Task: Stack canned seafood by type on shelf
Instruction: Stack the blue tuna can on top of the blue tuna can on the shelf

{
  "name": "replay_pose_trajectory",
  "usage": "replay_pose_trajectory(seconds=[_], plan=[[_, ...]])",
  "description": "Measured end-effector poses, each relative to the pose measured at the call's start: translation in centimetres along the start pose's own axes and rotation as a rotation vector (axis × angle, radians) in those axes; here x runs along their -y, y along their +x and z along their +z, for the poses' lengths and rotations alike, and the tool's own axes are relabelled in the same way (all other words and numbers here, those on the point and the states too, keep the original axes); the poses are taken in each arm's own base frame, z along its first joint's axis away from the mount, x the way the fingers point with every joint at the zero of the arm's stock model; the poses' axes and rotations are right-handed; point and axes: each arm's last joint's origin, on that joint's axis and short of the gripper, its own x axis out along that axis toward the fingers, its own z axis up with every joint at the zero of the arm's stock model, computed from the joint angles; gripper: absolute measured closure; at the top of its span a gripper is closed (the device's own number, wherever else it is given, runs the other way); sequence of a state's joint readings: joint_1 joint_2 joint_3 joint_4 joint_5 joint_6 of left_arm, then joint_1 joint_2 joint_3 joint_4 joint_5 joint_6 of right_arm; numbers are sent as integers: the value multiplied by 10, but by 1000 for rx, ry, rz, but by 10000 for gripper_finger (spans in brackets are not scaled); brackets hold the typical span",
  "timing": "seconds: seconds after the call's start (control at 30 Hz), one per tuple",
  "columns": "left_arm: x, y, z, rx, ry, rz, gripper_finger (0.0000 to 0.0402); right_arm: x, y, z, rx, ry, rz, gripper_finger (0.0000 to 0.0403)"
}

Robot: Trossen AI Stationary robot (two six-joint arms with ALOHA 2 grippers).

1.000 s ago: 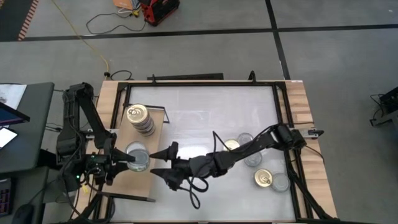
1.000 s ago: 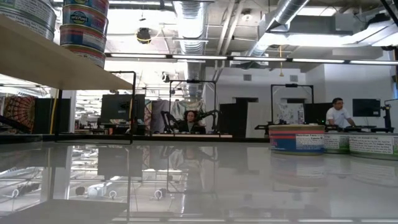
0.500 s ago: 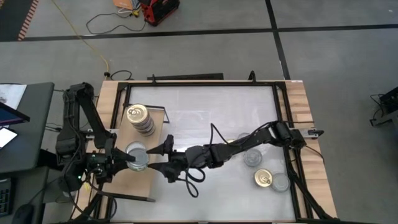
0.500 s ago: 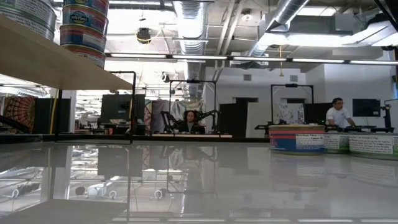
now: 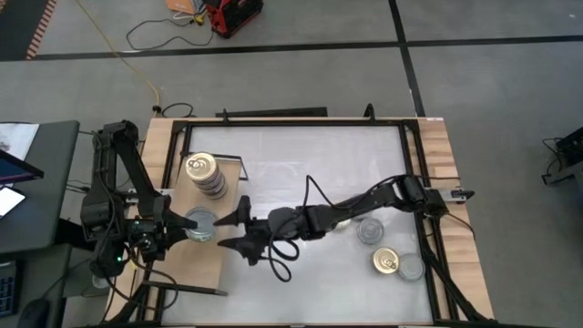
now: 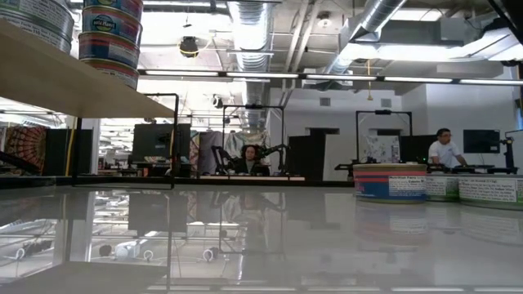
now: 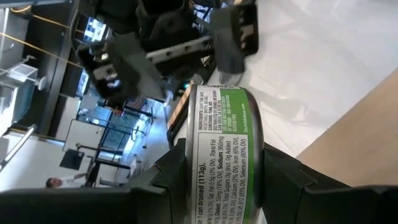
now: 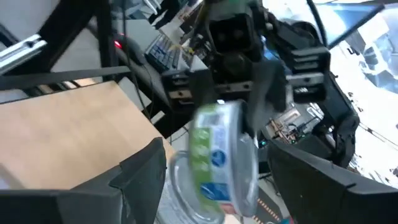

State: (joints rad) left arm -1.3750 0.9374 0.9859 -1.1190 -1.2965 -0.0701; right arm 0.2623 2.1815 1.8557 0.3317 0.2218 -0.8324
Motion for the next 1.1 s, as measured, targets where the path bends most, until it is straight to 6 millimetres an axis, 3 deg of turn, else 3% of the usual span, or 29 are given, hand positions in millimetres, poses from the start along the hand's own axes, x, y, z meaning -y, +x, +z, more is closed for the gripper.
replay_pose_trajectory(seconds=[0.67, 1.1], plan=[[1, 0, -2, -12, -45, -85, 261, 22, 7, -33, 29, 50, 110, 92], [-1, -1, -12, -56, -61, -86, 261, 45, 10, -58, 94, 202, 196, 92]])
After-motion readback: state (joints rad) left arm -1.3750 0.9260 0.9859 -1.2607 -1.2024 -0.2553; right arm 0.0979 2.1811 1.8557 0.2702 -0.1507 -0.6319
